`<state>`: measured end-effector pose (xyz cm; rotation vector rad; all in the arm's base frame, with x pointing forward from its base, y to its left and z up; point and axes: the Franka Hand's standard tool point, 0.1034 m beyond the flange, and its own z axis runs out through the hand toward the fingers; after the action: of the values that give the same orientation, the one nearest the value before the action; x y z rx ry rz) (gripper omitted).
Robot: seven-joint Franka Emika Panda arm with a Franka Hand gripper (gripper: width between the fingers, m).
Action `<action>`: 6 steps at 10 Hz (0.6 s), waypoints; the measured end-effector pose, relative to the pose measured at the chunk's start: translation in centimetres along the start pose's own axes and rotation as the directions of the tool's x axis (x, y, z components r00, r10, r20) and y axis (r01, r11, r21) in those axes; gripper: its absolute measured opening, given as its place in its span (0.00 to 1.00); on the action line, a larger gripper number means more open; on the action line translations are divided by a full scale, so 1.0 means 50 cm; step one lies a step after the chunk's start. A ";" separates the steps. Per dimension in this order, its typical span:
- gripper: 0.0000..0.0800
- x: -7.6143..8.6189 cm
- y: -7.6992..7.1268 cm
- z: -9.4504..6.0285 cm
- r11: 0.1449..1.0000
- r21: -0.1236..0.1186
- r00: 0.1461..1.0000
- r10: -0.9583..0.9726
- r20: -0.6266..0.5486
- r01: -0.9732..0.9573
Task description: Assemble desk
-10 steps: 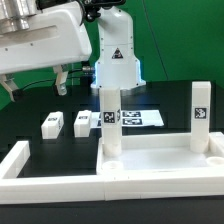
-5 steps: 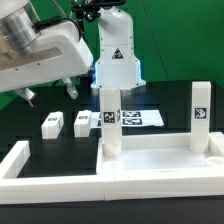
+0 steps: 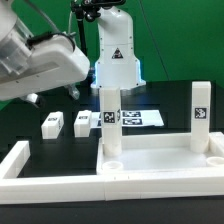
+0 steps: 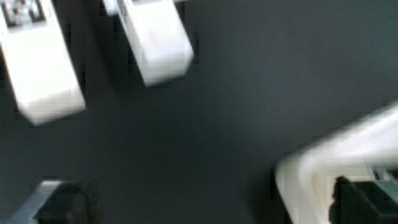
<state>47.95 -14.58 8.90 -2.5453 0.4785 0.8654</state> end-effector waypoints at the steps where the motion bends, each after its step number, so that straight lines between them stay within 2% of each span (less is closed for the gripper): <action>1: 0.81 0.005 0.002 0.023 1.000 -0.001 0.999 0.003 0.032 -0.003; 2: 0.81 0.000 0.002 0.040 1.000 -0.026 0.997 -0.003 0.077 0.005; 4: 0.81 0.004 0.005 0.050 1.000 -0.021 0.991 0.004 0.134 -0.001; 6: 0.81 0.011 0.009 0.053 1.000 -0.025 0.992 0.007 0.123 -0.004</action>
Offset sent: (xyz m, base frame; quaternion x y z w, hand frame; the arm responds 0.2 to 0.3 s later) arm 0.0000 0.0000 0.0000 0.0000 -0.1296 0.0000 0.9916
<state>46.82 -13.81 6.50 -2.4950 0.4390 1.0298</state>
